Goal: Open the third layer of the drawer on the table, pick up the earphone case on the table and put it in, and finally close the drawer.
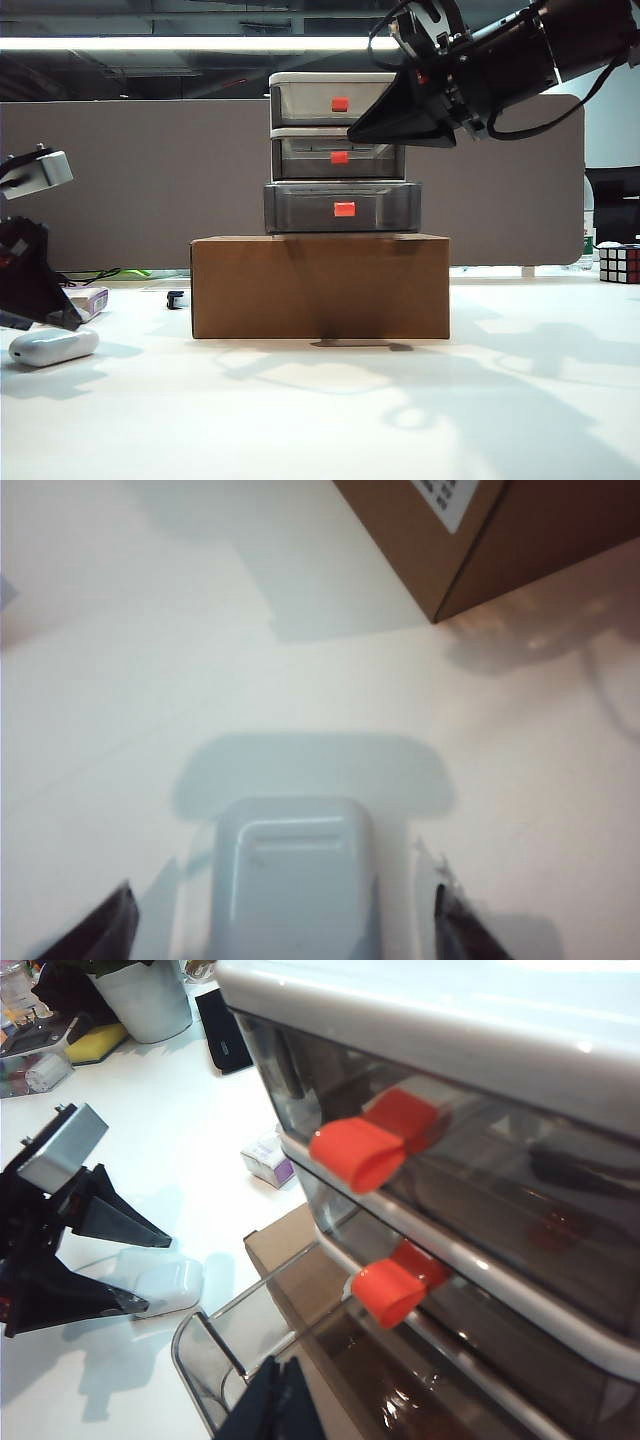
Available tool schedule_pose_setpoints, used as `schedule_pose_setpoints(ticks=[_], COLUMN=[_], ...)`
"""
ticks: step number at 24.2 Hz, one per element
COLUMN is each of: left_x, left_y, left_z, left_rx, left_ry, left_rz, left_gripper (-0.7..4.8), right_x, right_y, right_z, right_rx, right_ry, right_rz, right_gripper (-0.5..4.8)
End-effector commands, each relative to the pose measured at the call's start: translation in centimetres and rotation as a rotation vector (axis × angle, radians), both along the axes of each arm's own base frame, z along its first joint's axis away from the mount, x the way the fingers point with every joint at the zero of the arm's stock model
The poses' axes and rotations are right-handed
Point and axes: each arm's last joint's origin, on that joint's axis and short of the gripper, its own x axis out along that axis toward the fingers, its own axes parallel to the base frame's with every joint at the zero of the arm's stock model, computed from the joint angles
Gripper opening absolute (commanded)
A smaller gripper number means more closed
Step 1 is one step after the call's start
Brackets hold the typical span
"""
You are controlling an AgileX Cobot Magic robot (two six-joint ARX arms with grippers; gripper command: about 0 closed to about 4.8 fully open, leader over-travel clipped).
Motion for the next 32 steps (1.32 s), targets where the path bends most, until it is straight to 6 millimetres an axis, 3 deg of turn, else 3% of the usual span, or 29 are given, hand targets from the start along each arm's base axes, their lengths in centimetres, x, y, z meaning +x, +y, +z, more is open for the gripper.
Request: schedule_pose_setpoints(ticks=[1,7,11,14,16,17,23,27,32], left_x=[0.3,0.5,0.6,0.5,0.4,0.4,0.5,0.3,0.7], left_y=[-0.3,-1.4,-1.5,-1.5,-1.5,-1.5,-1.7,-4.2,-8.1], left_z=[-0.4,-2.1,-2.5,-2.7,-2.8,-2.8,-2.2,1.2,7.1], left_rx=[0.02,0.093,0.111,0.111,0.112,0.11,0.085,0.07,0.036], left_ry=[-0.007,0.055,0.066,0.086,0.101,0.102,0.079,-0.077,-0.292], left_rz=[-0.039,-0.04,-0.026,-0.025,-0.026,-0.028,-0.022,-0.115,-0.218], left_gripper=[3.72,3.7,2.64,2.56,1.47,1.28,1.1,1.1,1.11], right_x=[0.0,0.0,0.0,0.0,0.0,0.0,0.0,0.0,-0.2], right_y=[0.0,0.0,0.0,0.0,0.0,0.0,0.0,0.0,-0.1], right_z=[0.4,0.4,0.4,0.4,0.4,0.4,0.4,0.4,1.0], right_rx=[0.005,0.004,0.004,0.004,0.004,0.004,0.005,0.005,0.013], right_ry=[-0.024,-0.024,-0.024,-0.024,-0.024,-0.024,-0.025,-0.025,-0.043], right_rz=[0.006,0.004,0.004,0.004,0.004,0.004,0.004,0.004,0.003], right_gripper=[-0.06,-0.06,-0.06,-0.06,-0.06,-0.06,-0.06,-0.06,-0.06])
